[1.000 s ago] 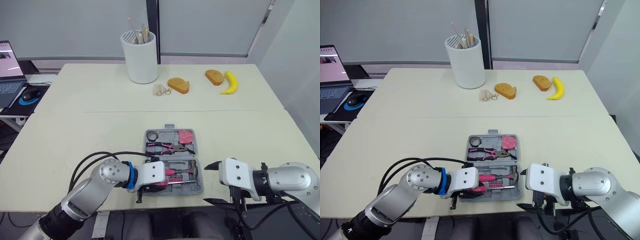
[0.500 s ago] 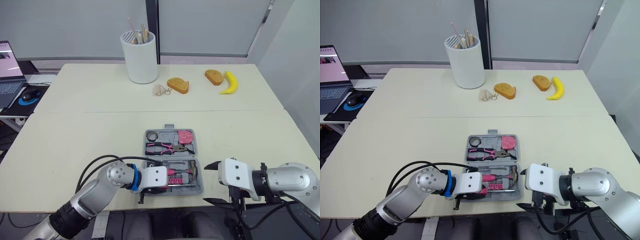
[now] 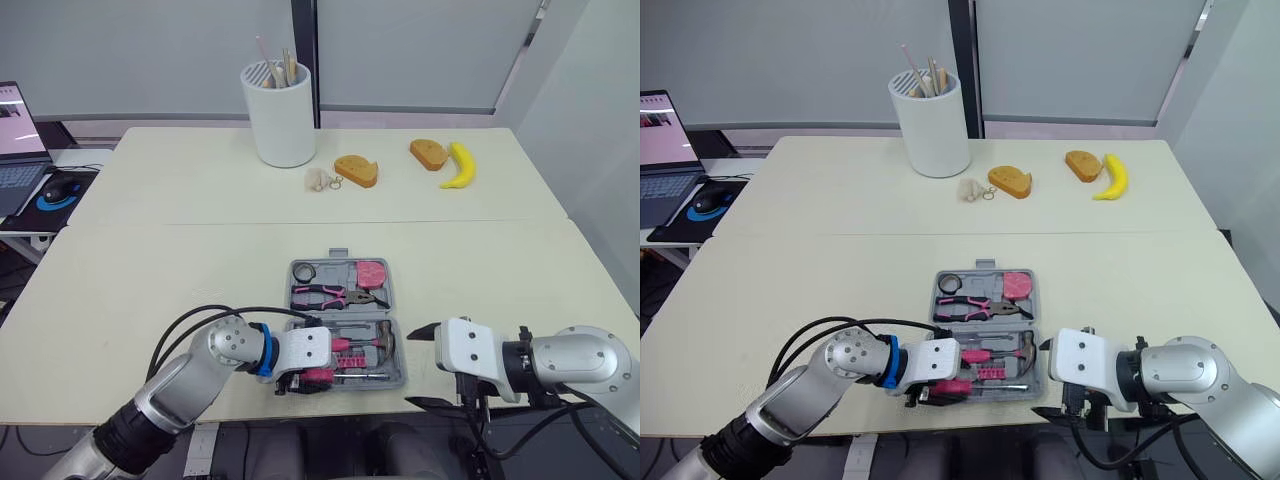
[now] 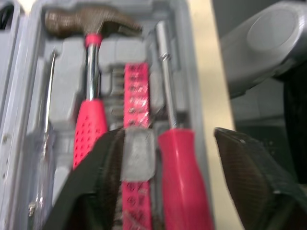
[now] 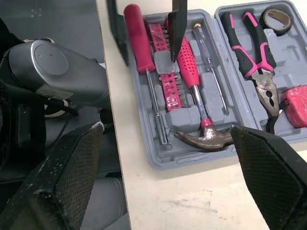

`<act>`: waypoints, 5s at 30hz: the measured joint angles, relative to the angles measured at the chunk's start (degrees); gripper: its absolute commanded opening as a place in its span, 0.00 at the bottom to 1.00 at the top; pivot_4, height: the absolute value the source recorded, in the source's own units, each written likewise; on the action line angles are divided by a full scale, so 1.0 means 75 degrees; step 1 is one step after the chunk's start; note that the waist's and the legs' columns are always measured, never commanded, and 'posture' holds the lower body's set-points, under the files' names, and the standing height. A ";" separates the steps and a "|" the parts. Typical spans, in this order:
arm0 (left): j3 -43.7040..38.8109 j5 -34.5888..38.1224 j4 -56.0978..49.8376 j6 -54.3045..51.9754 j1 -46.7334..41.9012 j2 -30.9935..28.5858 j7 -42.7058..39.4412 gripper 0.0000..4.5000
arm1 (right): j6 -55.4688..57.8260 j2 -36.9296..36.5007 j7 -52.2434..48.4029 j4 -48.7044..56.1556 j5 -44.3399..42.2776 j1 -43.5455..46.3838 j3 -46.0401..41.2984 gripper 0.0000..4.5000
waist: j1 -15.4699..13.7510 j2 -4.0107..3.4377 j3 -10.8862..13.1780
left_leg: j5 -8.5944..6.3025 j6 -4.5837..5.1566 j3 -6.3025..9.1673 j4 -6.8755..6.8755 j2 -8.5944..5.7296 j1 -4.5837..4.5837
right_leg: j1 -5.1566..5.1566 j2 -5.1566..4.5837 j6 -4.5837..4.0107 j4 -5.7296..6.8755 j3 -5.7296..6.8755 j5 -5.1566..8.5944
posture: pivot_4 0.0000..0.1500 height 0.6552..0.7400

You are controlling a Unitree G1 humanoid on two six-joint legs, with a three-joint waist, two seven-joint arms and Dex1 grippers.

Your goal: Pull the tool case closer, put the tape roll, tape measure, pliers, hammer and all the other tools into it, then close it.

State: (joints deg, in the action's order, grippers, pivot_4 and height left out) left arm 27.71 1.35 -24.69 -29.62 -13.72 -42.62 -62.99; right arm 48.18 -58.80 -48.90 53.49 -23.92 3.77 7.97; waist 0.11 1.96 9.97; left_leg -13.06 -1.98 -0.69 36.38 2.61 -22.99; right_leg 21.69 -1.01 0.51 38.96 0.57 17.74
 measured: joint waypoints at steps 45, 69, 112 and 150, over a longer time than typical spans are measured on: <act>-0.2088 0.1585 0.0798 0.1268 0.0499 -0.0272 -0.0299 0.01 | -0.0473 0.0648 0.0397 -0.0667 0.0074 0.0191 -0.0132 1.00 | 0.0002 -0.0003 -0.0003 | 0.0000 0.0001 0.0007 0.0026 0.0011 0.0004 | -0.0010 -0.0004 -0.0003 0.0010 0.0006 -0.0002 | 1.00 1.00; -0.2365 0.0124 0.6061 0.4171 -0.0534 0.0772 0.0500 0.00 | -0.3419 0.3068 0.1211 -0.6807 0.3939 0.1916 0.2137 0.00 | 0.0009 0.0002 -0.0007 | -0.0002 0.0002 -0.0008 0.0054 0.0007 -0.0019 | 0.0014 0.0012 -0.0037 0.0038 0.0001 -0.0031 | 1.00 1.00; -0.2306 -0.0170 0.4551 0.3784 0.0485 0.0753 0.0312 0.00 | -0.2687 0.3478 0.0359 -0.6087 0.4264 0.1472 0.2187 0.00 | 0.0029 0.0001 -0.0008 | -0.0003 0.0002 -0.0008 0.0063 0.0010 -0.0004 | 0.0010 -0.0003 -0.0039 0.0065 -0.0003 -0.0028 | 1.00 1.00; -0.2262 -0.0314 0.4644 0.4045 0.0454 0.0753 0.0529 0.00 | -0.2298 0.3408 0.0354 -0.5844 0.4290 0.1441 0.2169 0.00 | 0.0024 0.0000 -0.0009 | -0.0003 0.0002 -0.0004 0.0062 0.0008 -0.0001 | 0.0006 -0.0003 -0.0039 0.0067 0.0000 -0.0028 | 1.00 1.00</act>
State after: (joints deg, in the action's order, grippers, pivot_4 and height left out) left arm 10.75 -1.01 10.14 0.72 -10.31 -36.97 -59.03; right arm 30.95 -33.24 -46.24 9.66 8.25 14.58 24.24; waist 0.29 1.96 9.91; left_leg -13.08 -1.97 -0.72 36.84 2.67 -22.99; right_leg 21.74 -1.03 0.22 39.46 0.57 17.53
